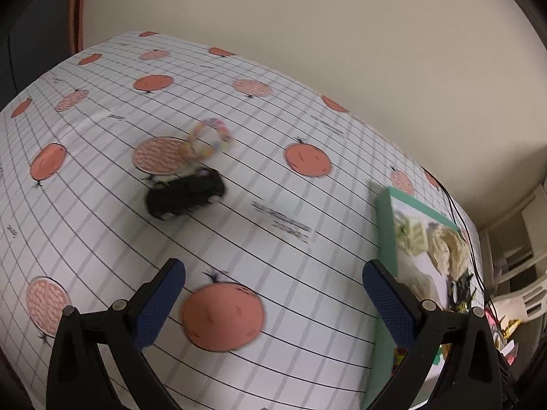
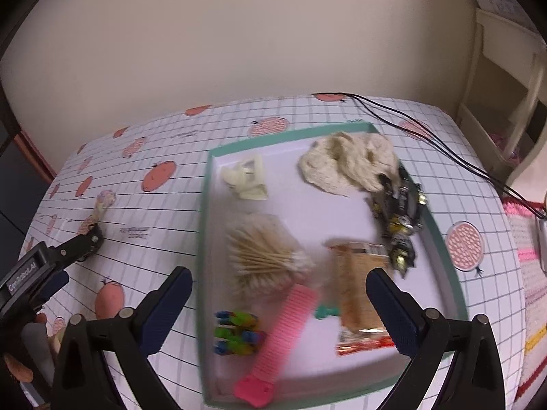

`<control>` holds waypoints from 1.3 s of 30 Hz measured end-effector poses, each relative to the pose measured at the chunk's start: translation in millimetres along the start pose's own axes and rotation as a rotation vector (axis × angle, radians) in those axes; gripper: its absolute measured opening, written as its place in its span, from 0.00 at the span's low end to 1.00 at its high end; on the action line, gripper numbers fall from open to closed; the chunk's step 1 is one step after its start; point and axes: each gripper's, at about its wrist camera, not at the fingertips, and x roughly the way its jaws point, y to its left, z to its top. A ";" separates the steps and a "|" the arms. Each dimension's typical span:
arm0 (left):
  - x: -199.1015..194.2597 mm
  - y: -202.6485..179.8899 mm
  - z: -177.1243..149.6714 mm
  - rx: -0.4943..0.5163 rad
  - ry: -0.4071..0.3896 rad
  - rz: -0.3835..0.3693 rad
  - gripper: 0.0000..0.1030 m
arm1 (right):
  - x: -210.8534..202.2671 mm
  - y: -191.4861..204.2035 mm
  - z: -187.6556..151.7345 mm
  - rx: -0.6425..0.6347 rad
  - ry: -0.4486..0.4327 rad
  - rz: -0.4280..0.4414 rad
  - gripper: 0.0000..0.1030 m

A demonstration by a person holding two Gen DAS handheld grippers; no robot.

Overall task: Organize objects
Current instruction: 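Withdraw both tools from the tray toward the black car and braided ring, then close right gripper on black toy car while left gripper approaches rainbow braided ring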

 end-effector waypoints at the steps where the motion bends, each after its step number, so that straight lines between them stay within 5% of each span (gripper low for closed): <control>1: -0.8 4.9 2.8 -0.005 -0.002 0.005 1.00 | 0.3 5.2 0.3 -0.006 -0.003 0.002 1.00; 24: -9.3 139.8 42.2 -0.195 -0.027 0.137 1.00 | 43.0 146.7 -9.2 -0.152 0.016 0.119 0.99; 39: -4.8 172.8 50.6 -0.210 -0.029 0.206 1.00 | 76.2 206.1 -4.9 -0.176 0.064 0.169 0.95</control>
